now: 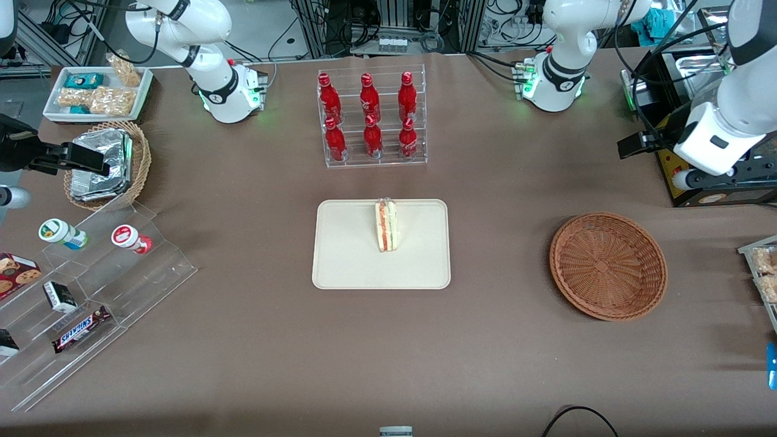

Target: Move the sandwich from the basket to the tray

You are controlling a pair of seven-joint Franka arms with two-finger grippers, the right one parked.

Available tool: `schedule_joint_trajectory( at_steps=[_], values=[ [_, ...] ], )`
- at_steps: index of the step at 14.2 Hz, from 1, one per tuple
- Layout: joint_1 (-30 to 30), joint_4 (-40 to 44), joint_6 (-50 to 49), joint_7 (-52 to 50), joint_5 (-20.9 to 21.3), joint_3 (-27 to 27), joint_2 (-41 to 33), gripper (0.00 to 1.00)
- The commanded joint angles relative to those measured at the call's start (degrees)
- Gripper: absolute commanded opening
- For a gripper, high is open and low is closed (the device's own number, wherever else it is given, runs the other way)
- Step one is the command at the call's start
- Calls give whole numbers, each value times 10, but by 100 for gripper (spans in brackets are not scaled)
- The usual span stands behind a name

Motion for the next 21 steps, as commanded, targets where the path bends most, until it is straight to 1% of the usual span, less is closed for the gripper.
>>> schedule_joint_trajectory(
  at_steps=[1, 5, 6, 7, 9, 11, 13, 21],
  values=[
    [-2, -30, 20, -7, 2, 1, -29, 100],
    [-1, -45, 21, -9, -2, 2, -42, 100],
    [3, -43, 21, -13, -15, 4, -41, 100],
    [3, -43, 21, -18, -19, 5, -42, 100],
    [3, -39, 20, -21, -19, 5, -37, 100],
    [3, -3, 14, -46, -19, 5, -13, 100],
    [3, 15, 4, -73, -20, 4, 0, 100],
    [4, 16, 5, -58, -18, 5, 1, 100]
  ],
)
